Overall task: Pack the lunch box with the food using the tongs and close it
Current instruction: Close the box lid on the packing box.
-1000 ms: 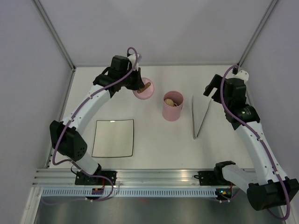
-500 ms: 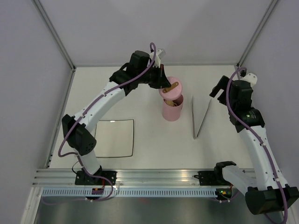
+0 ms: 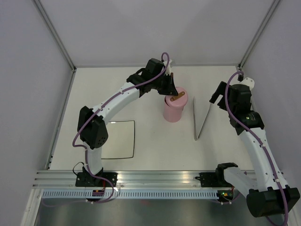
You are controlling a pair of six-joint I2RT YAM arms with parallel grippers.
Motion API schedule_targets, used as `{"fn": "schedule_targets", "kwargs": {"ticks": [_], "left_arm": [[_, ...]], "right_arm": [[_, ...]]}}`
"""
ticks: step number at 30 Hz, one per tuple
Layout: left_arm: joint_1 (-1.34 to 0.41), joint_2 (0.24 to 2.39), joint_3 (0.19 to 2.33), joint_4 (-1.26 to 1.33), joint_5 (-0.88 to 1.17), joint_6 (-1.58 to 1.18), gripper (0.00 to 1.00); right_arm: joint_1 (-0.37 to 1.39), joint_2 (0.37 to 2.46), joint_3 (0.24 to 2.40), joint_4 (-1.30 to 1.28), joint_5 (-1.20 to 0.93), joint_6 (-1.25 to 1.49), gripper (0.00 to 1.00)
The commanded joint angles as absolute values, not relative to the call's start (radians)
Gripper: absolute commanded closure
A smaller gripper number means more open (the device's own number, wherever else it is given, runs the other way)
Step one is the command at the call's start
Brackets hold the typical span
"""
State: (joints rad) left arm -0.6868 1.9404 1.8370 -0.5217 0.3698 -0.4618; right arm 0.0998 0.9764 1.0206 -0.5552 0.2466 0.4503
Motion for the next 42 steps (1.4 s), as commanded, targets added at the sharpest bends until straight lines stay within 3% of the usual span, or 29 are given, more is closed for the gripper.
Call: {"fn": "schedule_targets", "kwargs": {"ticks": [1, 28, 36, 42], "left_arm": [[-0.692, 1.954, 1.858, -0.477, 0.328, -0.503, 0.98], [-0.69, 1.999, 1.758, -0.488, 0.207, -0.546, 0.98], [-0.69, 1.973, 1.703, -0.488, 0.146, -0.543, 0.98], [-0.69, 1.907, 1.698, -0.488, 0.072, -0.526, 0.98]], "right_arm": [[0.095, 0.974, 1.012, -0.538, 0.219, 0.428, 0.02], [0.095, 1.009, 0.97, -0.489, 0.146, 0.439, 0.02], [0.097, 1.048, 0.969, -0.35, -0.148, 0.431, 0.02], [0.097, 1.101, 0.996, -0.305, -0.224, 0.44, 0.02]]}}
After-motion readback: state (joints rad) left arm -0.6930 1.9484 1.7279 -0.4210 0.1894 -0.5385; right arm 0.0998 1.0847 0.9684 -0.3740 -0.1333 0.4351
